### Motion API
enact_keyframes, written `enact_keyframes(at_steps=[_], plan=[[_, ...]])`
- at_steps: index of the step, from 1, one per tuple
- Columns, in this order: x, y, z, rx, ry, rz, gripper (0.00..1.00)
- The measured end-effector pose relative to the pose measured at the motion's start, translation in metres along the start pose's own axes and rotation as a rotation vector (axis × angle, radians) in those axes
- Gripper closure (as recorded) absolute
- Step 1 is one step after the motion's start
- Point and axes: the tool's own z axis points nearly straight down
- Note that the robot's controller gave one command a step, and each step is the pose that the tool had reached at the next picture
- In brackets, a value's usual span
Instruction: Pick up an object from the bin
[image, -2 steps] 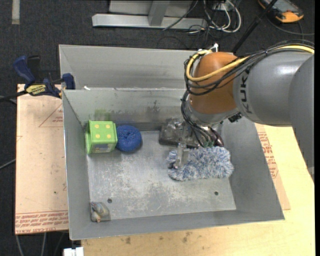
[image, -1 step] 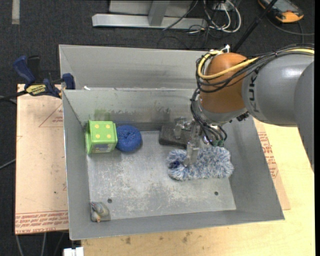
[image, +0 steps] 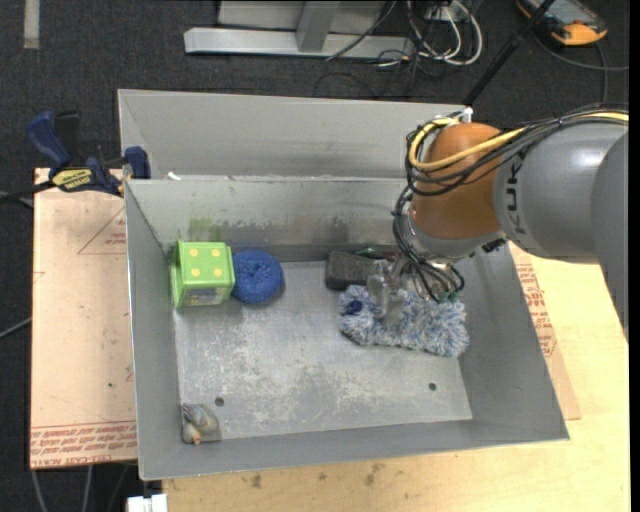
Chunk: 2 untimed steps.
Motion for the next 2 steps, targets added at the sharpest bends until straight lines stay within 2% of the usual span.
enact_keyframes(at_steps=[1,2], plan=[[0.0,0.0,0.0,0.0,0.0,0.0,1.0],[0.01,-0.004,-0.141,0.003,-0.005,-0.01,1.0]])
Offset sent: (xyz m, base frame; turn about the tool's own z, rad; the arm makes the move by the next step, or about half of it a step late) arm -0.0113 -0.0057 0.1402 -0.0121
